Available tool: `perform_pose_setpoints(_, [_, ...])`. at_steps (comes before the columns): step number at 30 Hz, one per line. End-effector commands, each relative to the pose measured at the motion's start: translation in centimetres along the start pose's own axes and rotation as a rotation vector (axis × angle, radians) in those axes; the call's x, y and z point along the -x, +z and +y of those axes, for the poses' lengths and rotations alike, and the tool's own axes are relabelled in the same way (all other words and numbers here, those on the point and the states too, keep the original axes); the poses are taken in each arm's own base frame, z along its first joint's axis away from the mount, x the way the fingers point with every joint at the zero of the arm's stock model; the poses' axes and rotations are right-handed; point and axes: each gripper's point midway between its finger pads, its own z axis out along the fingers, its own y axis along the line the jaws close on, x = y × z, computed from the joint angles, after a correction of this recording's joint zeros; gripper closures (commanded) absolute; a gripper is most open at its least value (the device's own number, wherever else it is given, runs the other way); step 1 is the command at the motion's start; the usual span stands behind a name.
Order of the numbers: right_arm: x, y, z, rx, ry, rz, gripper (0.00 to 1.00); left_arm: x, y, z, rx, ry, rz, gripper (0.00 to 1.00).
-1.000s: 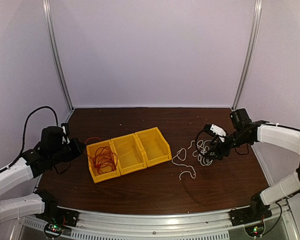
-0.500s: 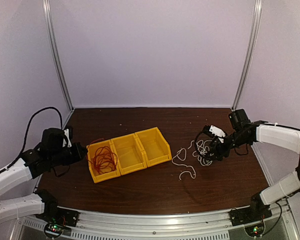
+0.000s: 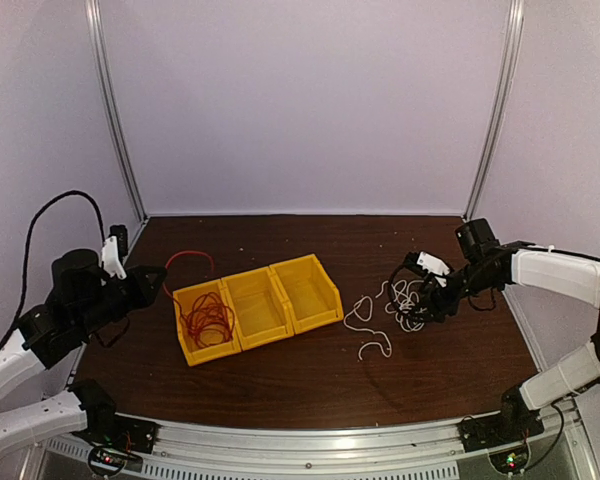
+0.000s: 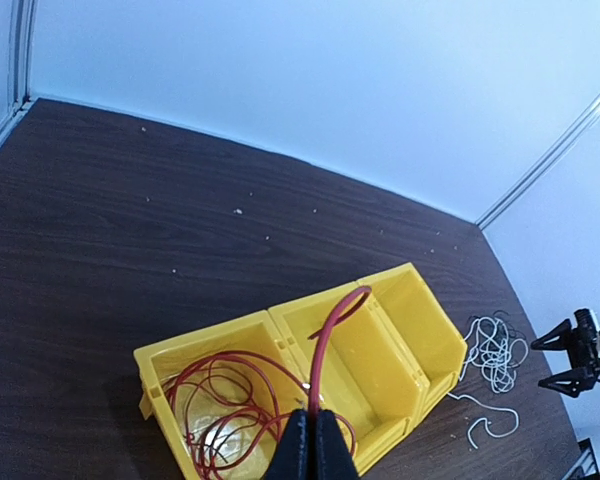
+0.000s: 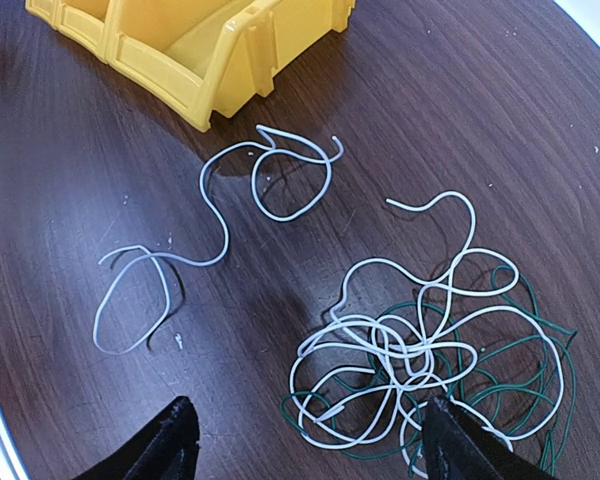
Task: Untangle the cables
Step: Adjust the untangled cable in the bin.
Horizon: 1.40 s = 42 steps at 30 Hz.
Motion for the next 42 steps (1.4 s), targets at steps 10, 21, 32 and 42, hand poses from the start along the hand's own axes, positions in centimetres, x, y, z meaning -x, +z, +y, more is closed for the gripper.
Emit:
perform_pose_setpoints(10, [-0.1, 0.2, 0.2, 0.000, -0.018, 0.015, 0.22, -7.6, 2.1, 4.8, 0.282, -0.033, 0.362, 1.00])
perform_pose_setpoints(21, [-0.3, 0.1, 0.3, -0.009, -0.023, 0.023, 0.22, -8.5, 10.7, 3.9, 0.320, 0.091, 0.447, 1.00])
perform_pose_setpoints(32, [-0.4, 0.2, 0.2, -0.014, -0.024, 0.028, 0.22, -12.8, 12.6, 4.9, 0.315, 0.097, 0.573, 1.00])
perform_pose_setpoints(42, [-0.6, 0.5, 0.3, -0.006, -0.023, 0.040, 0.22, -5.6, 9.8, 2.1, 0.286, 0.126, 0.421, 0.64])
